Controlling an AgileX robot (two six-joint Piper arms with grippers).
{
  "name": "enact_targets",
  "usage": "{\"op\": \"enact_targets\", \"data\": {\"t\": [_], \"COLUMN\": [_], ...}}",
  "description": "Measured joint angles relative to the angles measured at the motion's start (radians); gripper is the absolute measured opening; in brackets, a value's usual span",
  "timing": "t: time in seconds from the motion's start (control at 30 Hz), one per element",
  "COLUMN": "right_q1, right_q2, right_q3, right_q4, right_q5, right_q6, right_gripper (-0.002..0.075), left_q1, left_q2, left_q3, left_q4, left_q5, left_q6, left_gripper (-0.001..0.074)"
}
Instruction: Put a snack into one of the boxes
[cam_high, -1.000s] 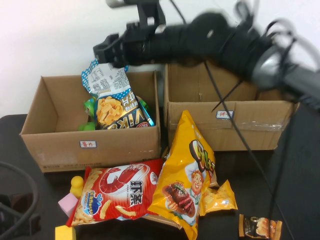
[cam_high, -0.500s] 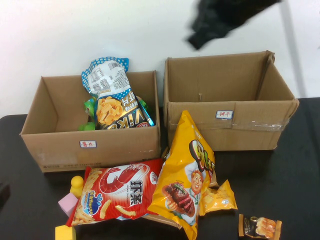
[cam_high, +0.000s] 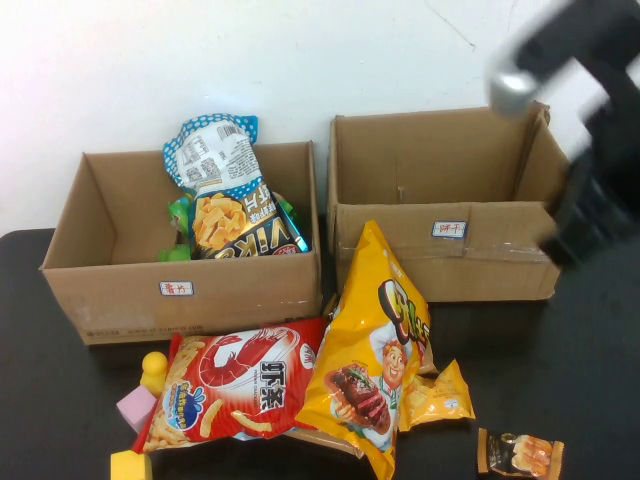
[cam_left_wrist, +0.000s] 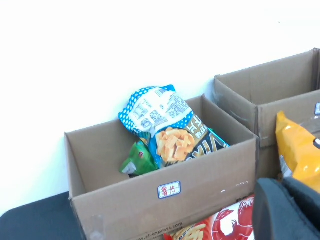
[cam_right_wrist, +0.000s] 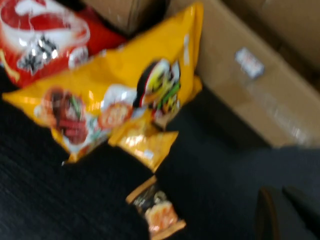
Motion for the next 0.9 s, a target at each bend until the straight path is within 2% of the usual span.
{"op": "enact_targets", "data": {"t": [0.3,0.43,0.6,0.9], "right_q1": [0.000,0.000,0.000,0.000], "right_q2": [-0.347,-0.513,-0.641,-0.664], "right_q3": [0.543,0.714,0.811,0.818], "right_q4": [-0.101,-0.103,-0.073,-0.028], "right_q5": [-0.307,-0.481,-0.607,-0.624], "right_q6": [0.282,0.428,0.513,0.529], "right_gripper": [0.0006,0.0006,0.0006,0.0006], "left_q1": [0.000,0.000,0.000,0.000], "left_q2": [-0.002,-0.002,-0.002,-0.002], "left_q3": [0.059,0.082,0.101,0.138], "left_q4": [0.054,0.055,0.058,0.058], "left_q5": [0.014,0.038,0.083,0.124], "left_q6": [0.022,0.022,0.022,0.022], "left_gripper": [-0.0001,-0.0001,-0.0001,-0.0001]}}
